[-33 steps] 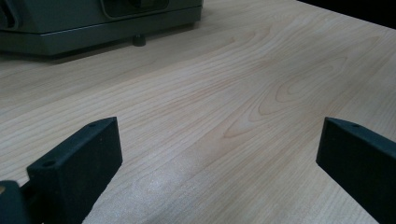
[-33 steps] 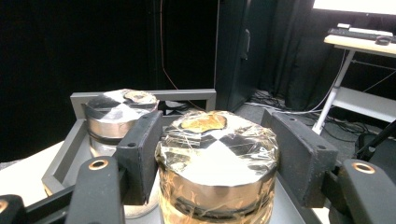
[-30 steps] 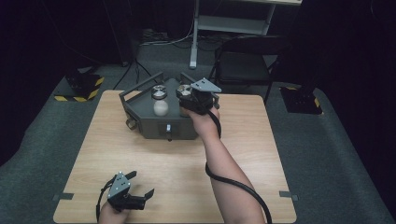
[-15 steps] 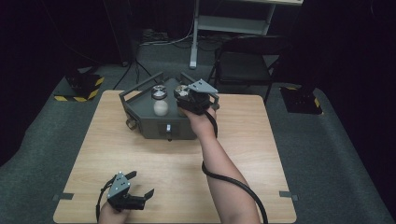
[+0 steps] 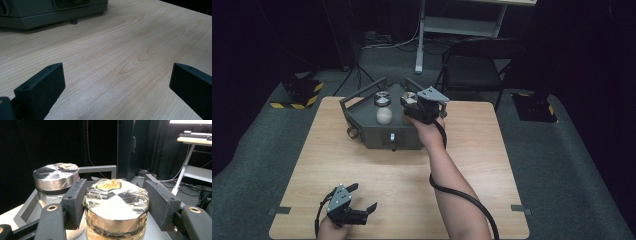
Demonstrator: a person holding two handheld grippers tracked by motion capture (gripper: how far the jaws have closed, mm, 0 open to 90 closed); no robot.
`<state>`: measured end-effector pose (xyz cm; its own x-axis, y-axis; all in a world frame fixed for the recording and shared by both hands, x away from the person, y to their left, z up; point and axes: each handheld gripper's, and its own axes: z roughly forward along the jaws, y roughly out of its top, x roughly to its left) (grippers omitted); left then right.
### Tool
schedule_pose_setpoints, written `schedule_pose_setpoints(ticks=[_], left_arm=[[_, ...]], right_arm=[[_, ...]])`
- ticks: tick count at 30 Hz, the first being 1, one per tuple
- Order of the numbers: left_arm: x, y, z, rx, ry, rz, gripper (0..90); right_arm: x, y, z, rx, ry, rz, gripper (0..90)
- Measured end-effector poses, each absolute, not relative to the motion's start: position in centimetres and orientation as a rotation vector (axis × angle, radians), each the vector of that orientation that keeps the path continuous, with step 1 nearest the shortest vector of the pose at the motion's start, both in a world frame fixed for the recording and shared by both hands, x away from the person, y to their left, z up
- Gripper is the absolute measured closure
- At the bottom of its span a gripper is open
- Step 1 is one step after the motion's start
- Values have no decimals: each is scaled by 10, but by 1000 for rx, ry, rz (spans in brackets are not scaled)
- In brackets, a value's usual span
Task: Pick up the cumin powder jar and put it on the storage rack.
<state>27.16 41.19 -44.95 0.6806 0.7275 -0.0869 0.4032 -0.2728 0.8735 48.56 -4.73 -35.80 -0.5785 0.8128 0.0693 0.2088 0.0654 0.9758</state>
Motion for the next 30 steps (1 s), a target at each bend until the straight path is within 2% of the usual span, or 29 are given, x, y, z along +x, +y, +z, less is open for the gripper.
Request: schedule_pose_setpoints(ticks=[18, 30], left_arm=[[273, 413, -449, 1901, 891, 395, 3], [274, 413, -449, 1902, 891, 389, 3]], right_arm=[[489, -44, -343, 1032, 1898, 1489, 342], [492, -41, -333, 1048, 1966, 1447, 201]])
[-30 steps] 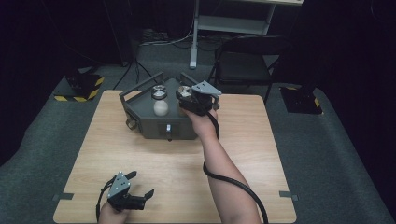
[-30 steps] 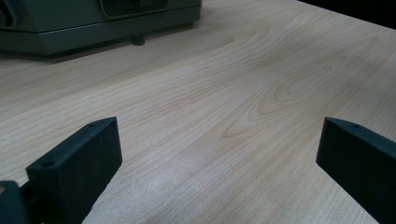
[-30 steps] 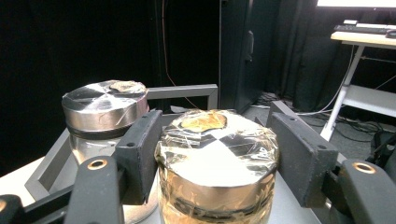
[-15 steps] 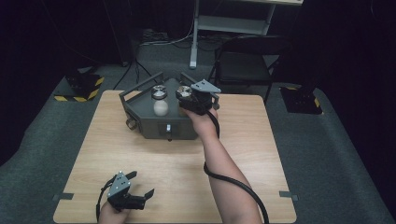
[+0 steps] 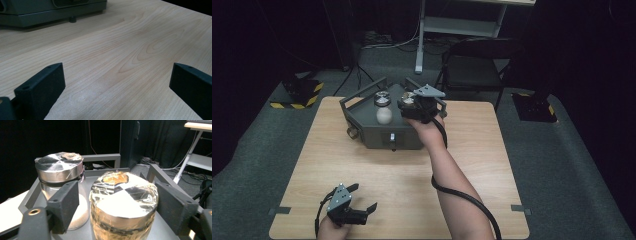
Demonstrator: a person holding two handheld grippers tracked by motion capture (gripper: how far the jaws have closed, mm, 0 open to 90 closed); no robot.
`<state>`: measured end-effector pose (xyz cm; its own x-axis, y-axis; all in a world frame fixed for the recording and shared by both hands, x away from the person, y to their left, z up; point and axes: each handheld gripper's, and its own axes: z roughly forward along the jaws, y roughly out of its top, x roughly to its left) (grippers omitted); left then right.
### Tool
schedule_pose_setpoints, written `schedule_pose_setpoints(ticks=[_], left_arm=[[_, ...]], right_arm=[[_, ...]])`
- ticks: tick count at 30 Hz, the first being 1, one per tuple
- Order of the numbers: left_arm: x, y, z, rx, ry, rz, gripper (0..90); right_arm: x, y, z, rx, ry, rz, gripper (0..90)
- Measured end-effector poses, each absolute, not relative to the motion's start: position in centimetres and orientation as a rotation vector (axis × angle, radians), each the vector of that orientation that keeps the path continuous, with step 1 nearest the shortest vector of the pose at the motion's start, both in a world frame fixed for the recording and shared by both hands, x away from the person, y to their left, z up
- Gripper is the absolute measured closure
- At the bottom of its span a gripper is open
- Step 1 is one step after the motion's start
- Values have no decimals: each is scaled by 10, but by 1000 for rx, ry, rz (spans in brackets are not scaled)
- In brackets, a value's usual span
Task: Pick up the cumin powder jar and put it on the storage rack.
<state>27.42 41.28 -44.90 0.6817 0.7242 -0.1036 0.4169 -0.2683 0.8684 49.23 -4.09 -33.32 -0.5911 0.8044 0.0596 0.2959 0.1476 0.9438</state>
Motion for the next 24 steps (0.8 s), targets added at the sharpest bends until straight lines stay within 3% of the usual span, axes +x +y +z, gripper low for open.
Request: schedule_pose_setpoints(ticks=[17, 24], left_arm=[[274, 413, -449, 1903, 892, 389, 3], [274, 413, -449, 1901, 893, 389, 3]], right_arm=[[482, -47, -333, 1053, 1948, 1466, 33], [477, -49, -332, 1034, 1961, 1472, 2]])
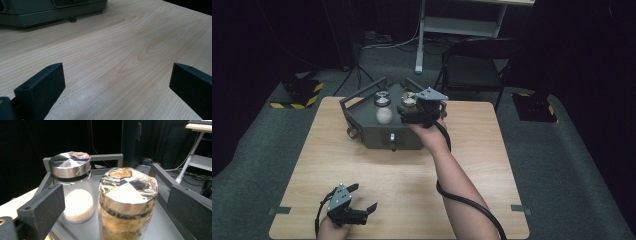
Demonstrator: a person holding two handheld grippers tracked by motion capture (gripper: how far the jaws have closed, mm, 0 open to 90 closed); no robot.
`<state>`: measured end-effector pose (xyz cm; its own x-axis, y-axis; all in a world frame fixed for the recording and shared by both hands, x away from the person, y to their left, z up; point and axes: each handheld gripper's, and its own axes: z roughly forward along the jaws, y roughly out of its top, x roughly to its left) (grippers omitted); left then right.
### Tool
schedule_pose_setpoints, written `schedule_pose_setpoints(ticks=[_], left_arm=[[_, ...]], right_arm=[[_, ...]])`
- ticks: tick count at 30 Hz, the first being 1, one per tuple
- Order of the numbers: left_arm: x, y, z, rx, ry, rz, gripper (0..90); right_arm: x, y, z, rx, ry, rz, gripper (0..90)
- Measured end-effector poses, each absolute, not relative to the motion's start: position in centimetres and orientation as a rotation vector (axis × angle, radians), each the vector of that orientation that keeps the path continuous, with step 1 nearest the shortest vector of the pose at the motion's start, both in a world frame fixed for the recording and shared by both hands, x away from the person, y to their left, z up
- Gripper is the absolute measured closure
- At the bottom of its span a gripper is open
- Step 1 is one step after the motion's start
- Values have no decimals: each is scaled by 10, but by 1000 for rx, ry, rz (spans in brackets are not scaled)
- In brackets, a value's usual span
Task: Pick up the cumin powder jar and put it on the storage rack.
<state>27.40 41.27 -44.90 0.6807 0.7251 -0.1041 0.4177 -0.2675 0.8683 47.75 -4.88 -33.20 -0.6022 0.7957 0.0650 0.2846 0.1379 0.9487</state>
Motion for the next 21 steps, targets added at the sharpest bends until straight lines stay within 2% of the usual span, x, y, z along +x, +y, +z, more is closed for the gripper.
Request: schedule_pose_setpoints(ticks=[15, 21], left_arm=[[275, 413, -449, 1902, 892, 385, 3], [275, 413, -449, 1903, 894, 381, 3]], right_arm=[[468, -52, -333, 1025, 1961, 1489, 2], [452, -58, -337, 1006, 1961, 1499, 2]])
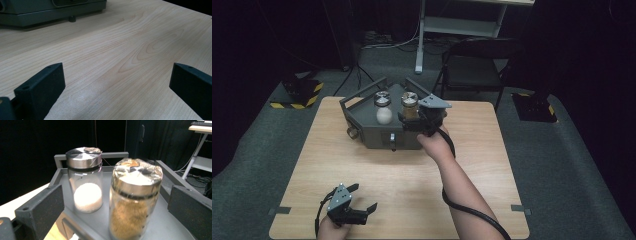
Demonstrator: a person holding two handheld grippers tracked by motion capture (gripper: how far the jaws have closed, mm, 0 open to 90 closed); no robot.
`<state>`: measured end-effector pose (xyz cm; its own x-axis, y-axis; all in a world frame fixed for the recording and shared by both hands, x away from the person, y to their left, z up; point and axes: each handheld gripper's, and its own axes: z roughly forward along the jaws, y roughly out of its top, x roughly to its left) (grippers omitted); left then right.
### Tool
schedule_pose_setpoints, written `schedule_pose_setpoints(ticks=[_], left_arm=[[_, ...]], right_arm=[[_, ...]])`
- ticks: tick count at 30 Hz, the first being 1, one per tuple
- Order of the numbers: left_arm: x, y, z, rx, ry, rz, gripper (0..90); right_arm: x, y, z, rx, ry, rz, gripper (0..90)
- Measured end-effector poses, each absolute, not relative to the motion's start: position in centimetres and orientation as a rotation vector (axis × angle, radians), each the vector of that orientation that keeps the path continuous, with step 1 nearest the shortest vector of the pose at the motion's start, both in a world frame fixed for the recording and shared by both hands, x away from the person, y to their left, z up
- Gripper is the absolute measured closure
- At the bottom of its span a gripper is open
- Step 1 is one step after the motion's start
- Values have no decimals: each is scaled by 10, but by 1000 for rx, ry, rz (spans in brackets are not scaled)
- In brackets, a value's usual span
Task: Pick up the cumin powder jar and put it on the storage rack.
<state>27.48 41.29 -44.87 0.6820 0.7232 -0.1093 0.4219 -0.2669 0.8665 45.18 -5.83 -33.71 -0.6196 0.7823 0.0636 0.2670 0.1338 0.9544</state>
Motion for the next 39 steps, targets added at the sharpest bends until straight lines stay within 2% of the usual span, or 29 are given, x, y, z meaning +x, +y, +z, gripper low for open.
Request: schedule_pose_setpoints(ticks=[31, 39], left_arm=[[275, 412, -448, 1910, 886, 384, 4], [275, 411, -448, 1915, 893, 385, 5]], right_arm=[[344, -106, -406, 970, 2012, 1453, 2], [327, -116, -425, 994, 2049, 1432, 2]])
